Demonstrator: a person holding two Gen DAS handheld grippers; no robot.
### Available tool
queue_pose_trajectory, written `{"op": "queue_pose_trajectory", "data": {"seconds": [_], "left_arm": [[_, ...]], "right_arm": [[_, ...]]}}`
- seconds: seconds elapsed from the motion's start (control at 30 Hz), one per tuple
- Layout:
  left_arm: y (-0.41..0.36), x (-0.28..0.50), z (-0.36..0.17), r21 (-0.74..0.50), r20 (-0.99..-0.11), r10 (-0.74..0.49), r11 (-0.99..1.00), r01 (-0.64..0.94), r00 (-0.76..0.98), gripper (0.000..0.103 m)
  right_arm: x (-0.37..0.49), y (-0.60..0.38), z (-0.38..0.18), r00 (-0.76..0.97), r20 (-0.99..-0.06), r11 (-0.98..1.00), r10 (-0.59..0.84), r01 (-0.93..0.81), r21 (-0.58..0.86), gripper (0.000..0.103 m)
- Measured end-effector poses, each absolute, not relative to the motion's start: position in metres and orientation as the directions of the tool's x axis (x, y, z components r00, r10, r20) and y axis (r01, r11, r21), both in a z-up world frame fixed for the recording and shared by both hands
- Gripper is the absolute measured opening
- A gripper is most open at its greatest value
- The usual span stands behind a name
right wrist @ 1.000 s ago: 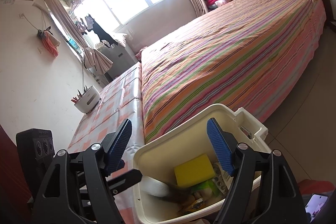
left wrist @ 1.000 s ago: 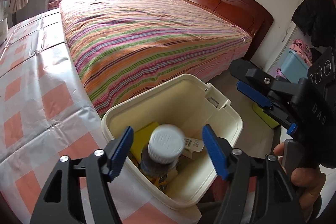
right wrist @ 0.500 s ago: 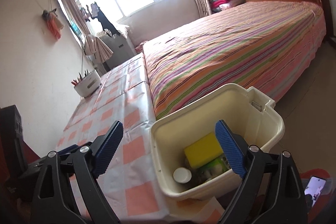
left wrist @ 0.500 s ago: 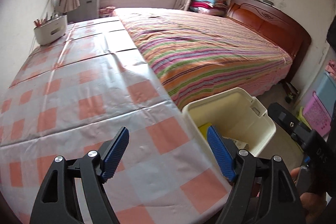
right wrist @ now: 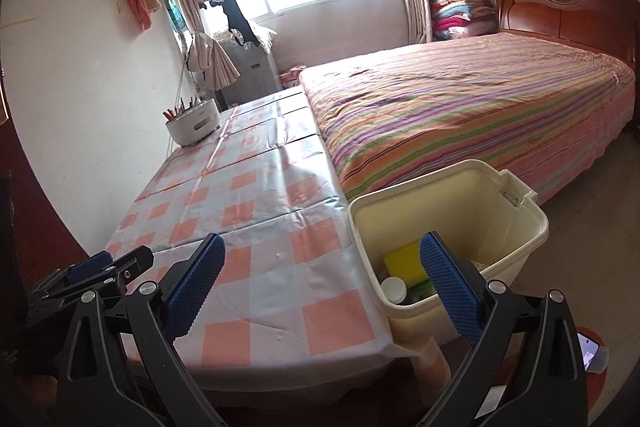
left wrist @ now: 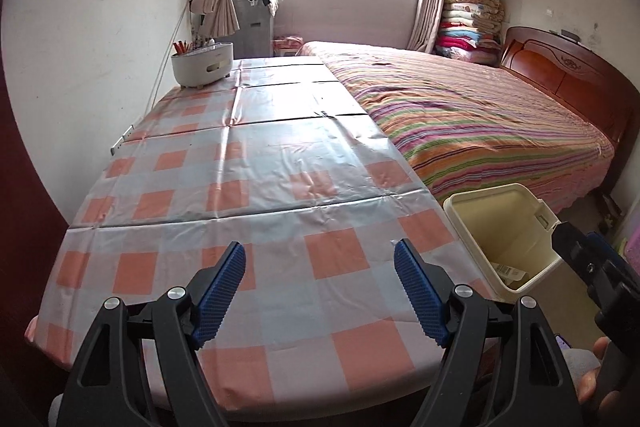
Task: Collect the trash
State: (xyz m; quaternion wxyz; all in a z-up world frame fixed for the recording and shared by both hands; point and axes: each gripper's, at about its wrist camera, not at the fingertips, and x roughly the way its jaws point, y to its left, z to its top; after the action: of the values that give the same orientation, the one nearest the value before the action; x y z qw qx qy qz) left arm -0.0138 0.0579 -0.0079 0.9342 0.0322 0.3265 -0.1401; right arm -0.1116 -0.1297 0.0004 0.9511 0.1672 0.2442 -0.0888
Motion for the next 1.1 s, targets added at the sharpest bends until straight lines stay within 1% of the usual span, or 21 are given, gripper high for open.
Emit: {"op": "queue_pose_trajectory", "data": {"seconds": [0.2,0.5,1.1], "left_arm": [[0.083,-0.031,0.004,-0.021,-0.579,-0.194,0.975,0.223,0.792,0.075],[0.092,-0.041,0.018,-0.029,-0.532,-0.201,0.975,0.219,0.822,0.075],[0.081,-0.019,0.013,0.008,-0.561,-0.175,0.976,0.216,0.809,0.075]], "right_arm": [[-0.12,-0.108,0.013,0.873,-0.482,0.942,-0.07,0.216,0.255,0.096],[-0.137,-0.101,0.021,0.871,-0.48,0.941,-0.109,0.246,0.231,0.096],[-0.1,-0.11,0.012,0.855,-0.51,0.937,-0.093,0.249,0.246,0.096]]}}
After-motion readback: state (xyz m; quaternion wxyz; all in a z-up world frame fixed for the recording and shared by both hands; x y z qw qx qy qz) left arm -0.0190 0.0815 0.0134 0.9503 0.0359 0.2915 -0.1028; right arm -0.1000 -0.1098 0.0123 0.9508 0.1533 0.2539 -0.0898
